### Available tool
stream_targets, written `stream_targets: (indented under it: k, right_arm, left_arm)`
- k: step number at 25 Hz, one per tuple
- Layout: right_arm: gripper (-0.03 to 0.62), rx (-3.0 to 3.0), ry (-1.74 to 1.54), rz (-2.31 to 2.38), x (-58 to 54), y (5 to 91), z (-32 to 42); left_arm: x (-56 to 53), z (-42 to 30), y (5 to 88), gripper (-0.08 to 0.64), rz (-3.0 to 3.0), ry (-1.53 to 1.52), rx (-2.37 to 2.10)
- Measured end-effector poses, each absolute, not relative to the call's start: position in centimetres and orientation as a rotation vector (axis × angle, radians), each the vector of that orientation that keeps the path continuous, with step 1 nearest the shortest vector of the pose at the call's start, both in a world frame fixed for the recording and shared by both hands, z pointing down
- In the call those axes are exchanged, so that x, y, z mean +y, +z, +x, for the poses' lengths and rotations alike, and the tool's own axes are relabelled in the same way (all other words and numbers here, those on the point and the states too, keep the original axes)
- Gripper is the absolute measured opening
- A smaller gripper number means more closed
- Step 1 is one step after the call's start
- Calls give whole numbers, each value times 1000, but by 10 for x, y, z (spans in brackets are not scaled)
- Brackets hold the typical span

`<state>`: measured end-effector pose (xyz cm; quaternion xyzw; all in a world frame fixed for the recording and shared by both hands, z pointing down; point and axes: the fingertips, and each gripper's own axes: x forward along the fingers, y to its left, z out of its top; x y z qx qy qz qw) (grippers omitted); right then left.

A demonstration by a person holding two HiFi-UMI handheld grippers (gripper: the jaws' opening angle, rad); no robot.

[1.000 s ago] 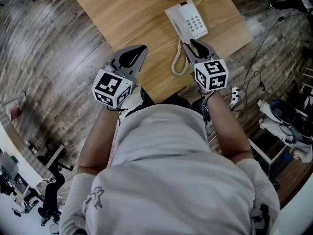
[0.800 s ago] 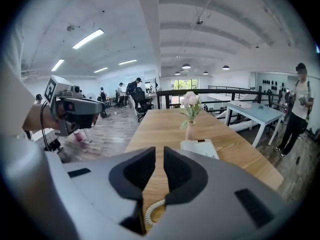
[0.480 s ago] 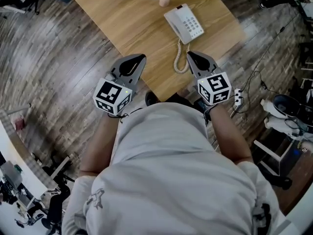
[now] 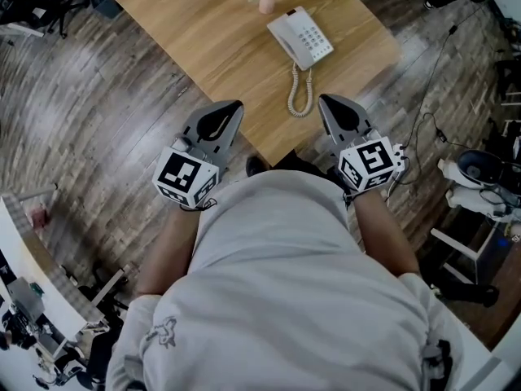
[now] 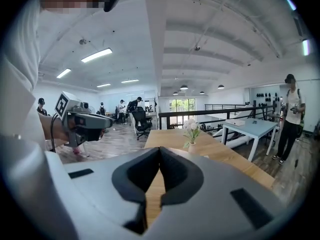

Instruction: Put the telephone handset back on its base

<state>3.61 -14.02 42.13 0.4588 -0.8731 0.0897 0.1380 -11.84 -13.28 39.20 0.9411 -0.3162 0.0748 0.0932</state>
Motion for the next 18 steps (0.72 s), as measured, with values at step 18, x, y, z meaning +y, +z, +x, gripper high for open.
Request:
stream_targets:
  k: [18]
  right_arm:
    - [6,-2606,270,1326,-72,401,155]
  left_arm:
    - [-85,-28,373,7,2749,204,-982]
